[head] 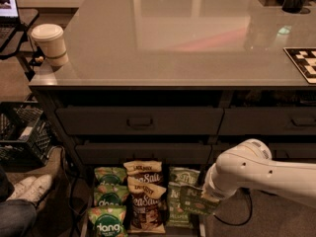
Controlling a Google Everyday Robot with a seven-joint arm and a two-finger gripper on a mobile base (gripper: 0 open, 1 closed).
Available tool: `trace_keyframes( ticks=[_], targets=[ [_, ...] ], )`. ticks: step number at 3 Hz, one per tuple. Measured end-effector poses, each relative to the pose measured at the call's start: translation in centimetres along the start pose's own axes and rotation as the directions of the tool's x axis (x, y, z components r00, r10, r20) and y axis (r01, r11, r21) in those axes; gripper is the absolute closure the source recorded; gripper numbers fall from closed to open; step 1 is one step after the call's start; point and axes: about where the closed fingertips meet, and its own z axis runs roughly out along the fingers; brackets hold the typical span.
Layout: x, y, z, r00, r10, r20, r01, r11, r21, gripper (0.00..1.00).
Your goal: Pick green jalapeno chip bag from bottom drawer and place on counter
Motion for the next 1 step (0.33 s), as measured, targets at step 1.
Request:
trace_keyframes(
  ticks=[1],
  targets=[
    [-0.01, -0.04, -0.15, 1.000, 0.002, 0.000, -0.002, 1.0000, 0.003, 1.00]
  ],
)
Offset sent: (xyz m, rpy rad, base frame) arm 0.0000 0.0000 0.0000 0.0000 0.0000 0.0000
